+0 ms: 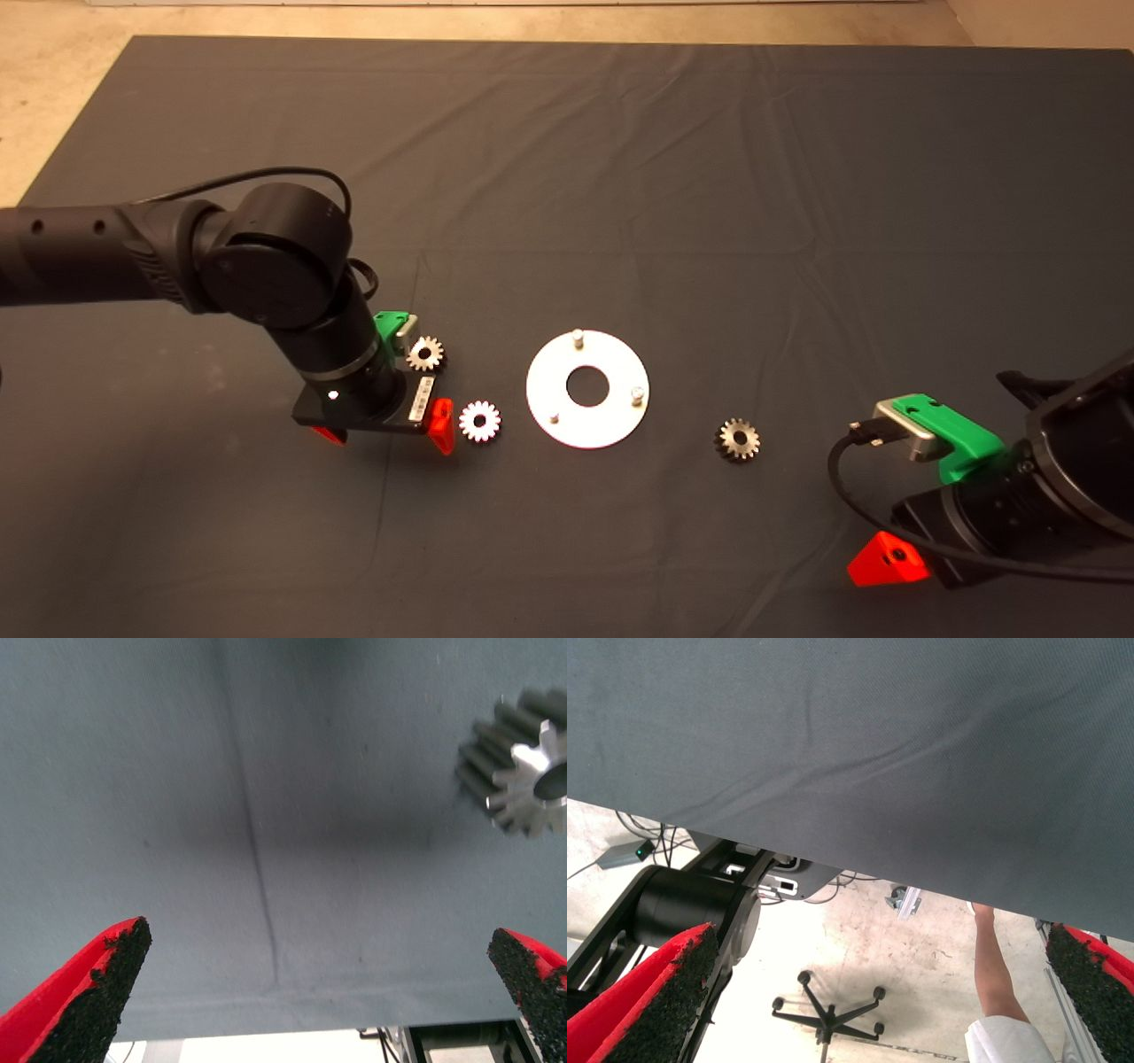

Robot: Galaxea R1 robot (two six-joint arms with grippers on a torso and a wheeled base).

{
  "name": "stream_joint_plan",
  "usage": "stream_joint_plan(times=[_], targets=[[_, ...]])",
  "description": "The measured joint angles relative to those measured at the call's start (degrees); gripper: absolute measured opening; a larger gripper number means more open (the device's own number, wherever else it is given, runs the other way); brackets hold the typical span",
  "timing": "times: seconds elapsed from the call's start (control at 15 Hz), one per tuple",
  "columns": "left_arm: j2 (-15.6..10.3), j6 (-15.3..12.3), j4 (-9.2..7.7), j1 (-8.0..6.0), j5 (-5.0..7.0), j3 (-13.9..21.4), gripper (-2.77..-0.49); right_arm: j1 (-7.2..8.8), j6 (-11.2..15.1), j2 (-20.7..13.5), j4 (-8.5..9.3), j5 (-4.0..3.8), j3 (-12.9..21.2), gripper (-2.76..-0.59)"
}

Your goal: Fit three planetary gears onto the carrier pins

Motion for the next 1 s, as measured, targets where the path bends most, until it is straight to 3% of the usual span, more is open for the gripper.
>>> stream_joint_plan(times=[0.2,0.6,1.0], targets=[[0.8,3.8,0.11,0.00,-0.02,-2.8,-0.49,0.00,0.0,0.1,0.00,0.02,0.0,-0.60],[1.8,8.3,0.40,0.00,0.01,-9.9,-0.49,-0.02,0.0,0.5,0.00,0.07,0.0,-0.60],[7.0,10.4,0.44,0.00,-0.86,-18.9,-0.49,-0.02,0.0,0.5,-0.02,0.05,0.0,-0.60]])
